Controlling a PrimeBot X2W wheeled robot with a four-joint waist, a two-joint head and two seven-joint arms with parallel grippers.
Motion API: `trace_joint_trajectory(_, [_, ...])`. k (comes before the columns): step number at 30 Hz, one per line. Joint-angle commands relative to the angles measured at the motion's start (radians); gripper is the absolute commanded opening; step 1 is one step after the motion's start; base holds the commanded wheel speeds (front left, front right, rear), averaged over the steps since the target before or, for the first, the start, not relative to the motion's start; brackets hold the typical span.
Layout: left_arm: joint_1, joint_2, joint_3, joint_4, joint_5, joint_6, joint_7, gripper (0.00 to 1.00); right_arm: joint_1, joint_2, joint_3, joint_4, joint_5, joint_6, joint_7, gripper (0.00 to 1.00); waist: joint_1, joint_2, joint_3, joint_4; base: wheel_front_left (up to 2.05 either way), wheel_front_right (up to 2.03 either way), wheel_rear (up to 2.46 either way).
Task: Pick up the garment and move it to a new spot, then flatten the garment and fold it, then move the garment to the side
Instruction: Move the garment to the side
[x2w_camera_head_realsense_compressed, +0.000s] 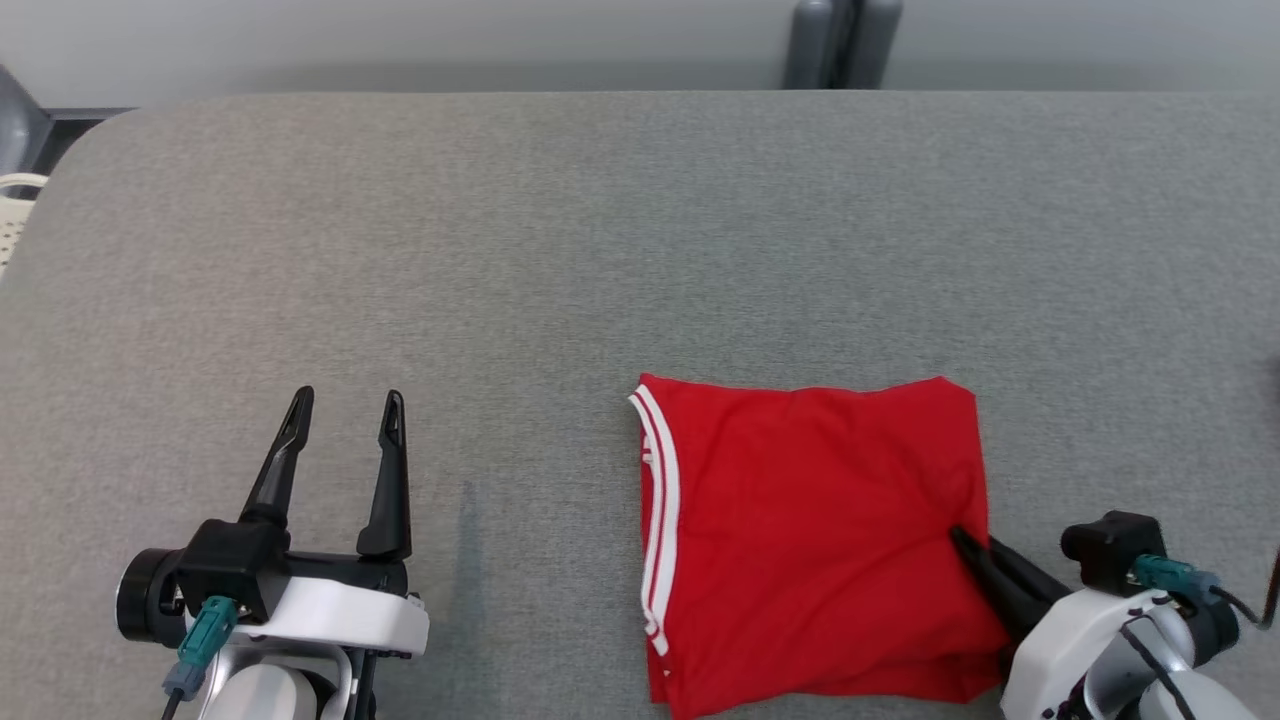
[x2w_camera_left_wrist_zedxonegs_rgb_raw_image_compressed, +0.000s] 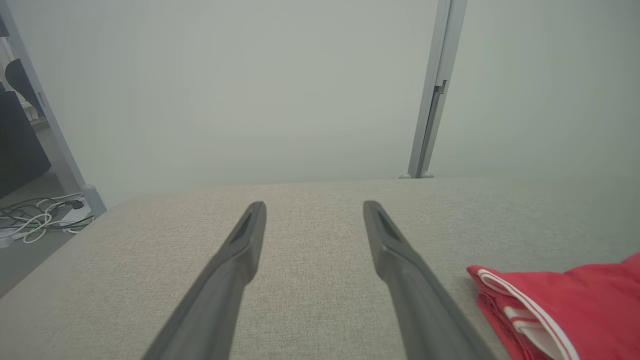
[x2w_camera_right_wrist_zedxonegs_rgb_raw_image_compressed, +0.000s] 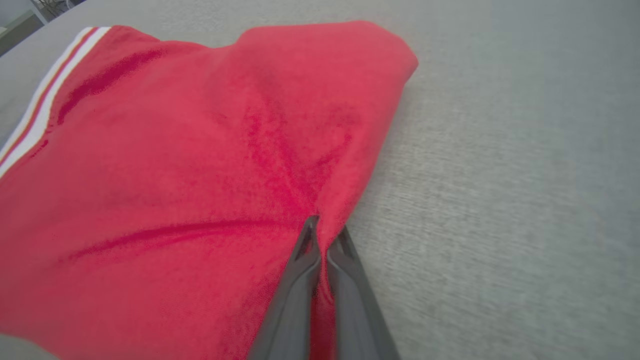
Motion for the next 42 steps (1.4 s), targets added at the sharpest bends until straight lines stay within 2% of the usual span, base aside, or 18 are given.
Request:
trace_joint_trajectory(1, [0.000, 0.005, 0.003, -0.006, 0.001, 0.002, -0.002, 1.00, -0.004, -0.031, -0.012, 0.000, -0.009, -0.008, -0.016, 0.00, 0.0000, 0.0000, 0.006, -0.048, 0.00, 0.00, 0.00])
trace_joint_trajectory(6, [-0.010, 0.007, 0.005, -0.016, -0.002, 0.006, -0.004, 1.00, 0.004, -0.098, -0.041, 0.012, -0.018, -0.007, -0.034, 0.00, 0.0000, 0.0000, 0.015, -0.137, 0.00, 0.00, 0.00])
trace_joint_trajectory(7, [-0.010, 0.007, 0.005, -0.016, -0.002, 0.006, -0.004, 1.00, 0.004, -0.098, -0.041, 0.012, -0.018, -0.007, -0.034, 0.00, 0.0000, 0.0000, 0.015, -0.137, 0.00, 0.00, 0.00])
trace_joint_trajectory(11, [-0.022, 0.020, 0.003, -0.031, 0.009, 0.009, -0.002, 1.00, -0.018, -0.135, -0.070, 0.017, -0.021, -0.006, -0.055, 0.00, 0.0000, 0.0000, 0.025, -0.212, 0.00, 0.00, 0.00])
trace_joint_trajectory(14, [-0.037, 0.041, 0.004, -0.053, 0.019, 0.010, 0.014, 1.00, -0.073, -0.153, -0.082, 0.007, -0.033, -0.005, -0.065, 0.00, 0.0000, 0.0000, 0.041, -0.283, 0.00, 0.00, 0.00])
trace_joint_trajectory(20, [-0.072, 0.065, -0.013, -0.091, 0.041, 0.003, 0.047, 1.00, -0.211, -0.198, -0.061, 0.027, -0.035, -0.004, -0.090, 0.00, 0.0000, 0.0000, 0.083, -0.358, 0.00, 0.00, 0.00])
trace_joint_trajectory(26, [-0.120, 0.083, -0.041, -0.126, 0.063, -0.009, 0.081, 1.00, -0.369, -0.232, -0.106, 0.118, 0.003, -0.004, -0.154, 0.00, 0.0000, 0.0000, 0.137, -0.394, 0.00, 0.00, 0.00])
trace_joint_trajectory(31, [-0.150, 0.094, -0.058, -0.142, 0.077, -0.017, 0.105, 1.00, -0.485, -0.248, -0.160, 0.248, 0.037, -0.004, -0.207, 0.00, 0.0000, 0.0000, 0.187, -0.400, 0.00, 0.00, 0.00])
trace_joint_trajectory(36, [-0.176, 0.102, -0.075, -0.154, 0.087, -0.026, 0.117, 1.00, -0.557, -0.270, -0.225, 0.393, 0.057, -0.004, -0.243, 0.00, 0.0000, 0.0000, 0.237, -0.389, 0.00, 0.00, 0.00])
trace_joint_trajectory(41, [-0.198, 0.110, -0.085, -0.166, 0.097, -0.030, 0.123, 1.00, -0.594, -0.271, -0.228, 0.489, 0.071, -0.004, -0.253, 0.00, 0.0000, 0.0000, 0.273, -0.381, 0.00, 0.00, 0.00])
trace_joint_trajectory(42, [-0.207, 0.115, -0.090, -0.172, 0.104, -0.033, 0.129, 1.00, -0.615, -0.273, -0.230, 0.543, 0.070, -0.004, -0.256, 0.37, 0.0000, 0.0000, 0.287, -0.379, 0.00, 0.00, 0.00])
